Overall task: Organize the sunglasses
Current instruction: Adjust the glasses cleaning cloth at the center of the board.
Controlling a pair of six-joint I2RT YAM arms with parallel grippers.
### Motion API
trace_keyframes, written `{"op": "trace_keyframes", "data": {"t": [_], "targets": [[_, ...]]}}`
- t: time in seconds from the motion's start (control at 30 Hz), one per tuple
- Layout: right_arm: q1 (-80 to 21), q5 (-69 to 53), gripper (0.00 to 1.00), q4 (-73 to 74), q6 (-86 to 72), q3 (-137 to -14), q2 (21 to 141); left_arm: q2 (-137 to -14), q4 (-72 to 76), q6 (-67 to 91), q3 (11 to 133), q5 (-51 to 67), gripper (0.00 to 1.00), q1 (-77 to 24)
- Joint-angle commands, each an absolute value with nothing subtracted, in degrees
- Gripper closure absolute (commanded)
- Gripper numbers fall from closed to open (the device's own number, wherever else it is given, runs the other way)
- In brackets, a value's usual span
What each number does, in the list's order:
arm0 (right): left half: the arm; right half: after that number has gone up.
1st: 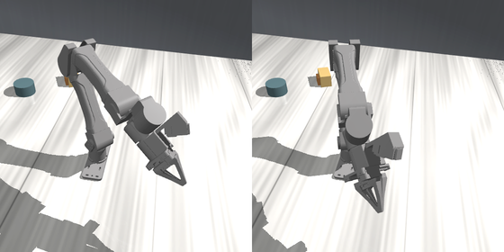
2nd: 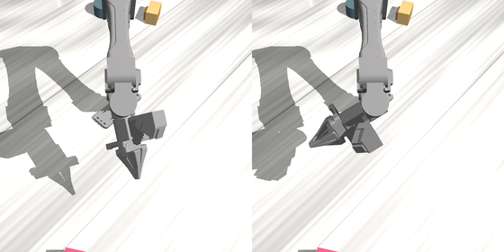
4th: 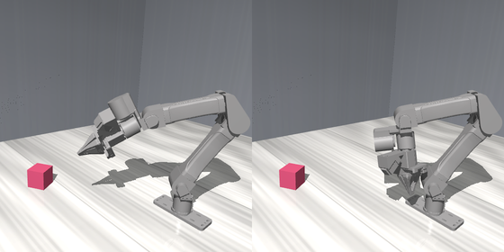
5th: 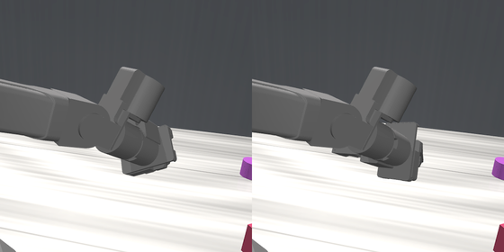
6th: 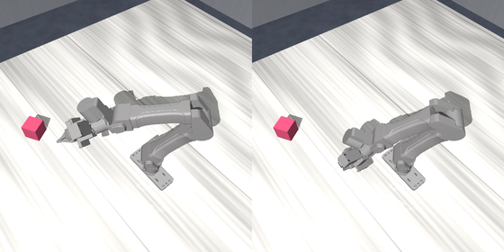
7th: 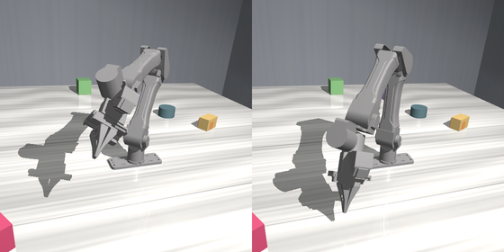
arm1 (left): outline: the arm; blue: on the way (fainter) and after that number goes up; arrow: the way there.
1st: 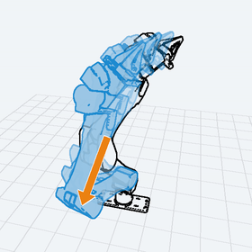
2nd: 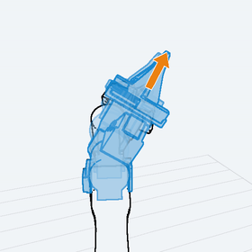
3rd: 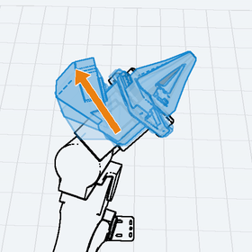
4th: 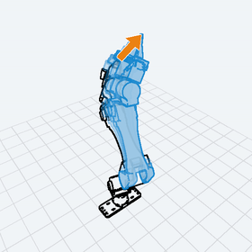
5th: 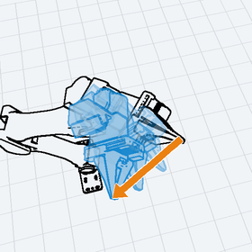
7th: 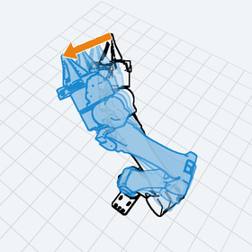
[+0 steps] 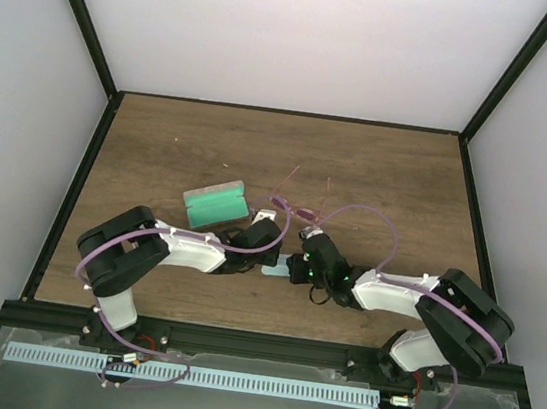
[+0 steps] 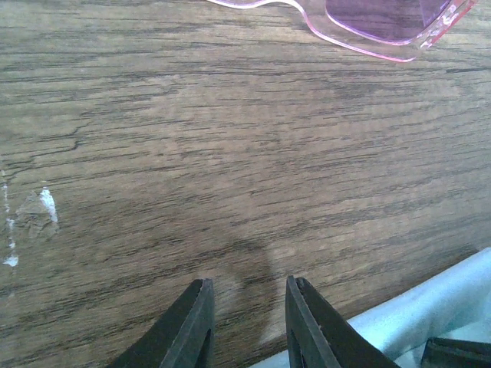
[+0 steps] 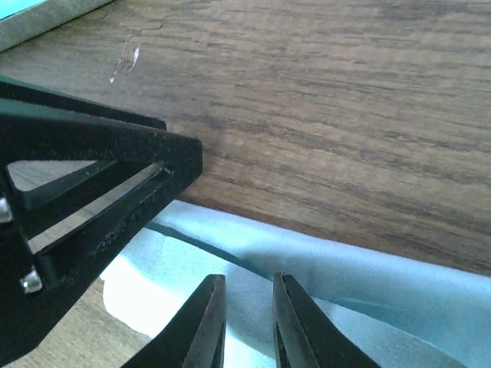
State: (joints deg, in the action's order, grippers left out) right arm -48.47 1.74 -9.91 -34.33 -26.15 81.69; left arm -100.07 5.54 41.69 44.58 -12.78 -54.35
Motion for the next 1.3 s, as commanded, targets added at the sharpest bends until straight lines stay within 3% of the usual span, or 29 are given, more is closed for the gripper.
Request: {"op": "trace_keyframes", "data": {"t": [0.0,0.8,1.03,1.27], "targets": [[-49.79,1.88,0.82,-10.48,-35.05,-25.68,79.73,-101.34,5.27,41.66,45.11,-12.31,0.72,-54.11],[-51.77,3.53,0.82,-8.42,-37.18,-22.46,72.96,-102.35,5.30,41.66,45.61,-12.04,0.72,-54.04],[-51.77,8.62,0.76,-4.07,-37.33,-22.79,67.83,-101.48,5.19,41.64,45.01,-12.08,0.72,-54.04],[-51.50,10.22,0.74,-3.32,-36.93,-23.94,72.47,-97.46,6.60,41.71,42.84,-12.09,0.72,-54.03]]}}
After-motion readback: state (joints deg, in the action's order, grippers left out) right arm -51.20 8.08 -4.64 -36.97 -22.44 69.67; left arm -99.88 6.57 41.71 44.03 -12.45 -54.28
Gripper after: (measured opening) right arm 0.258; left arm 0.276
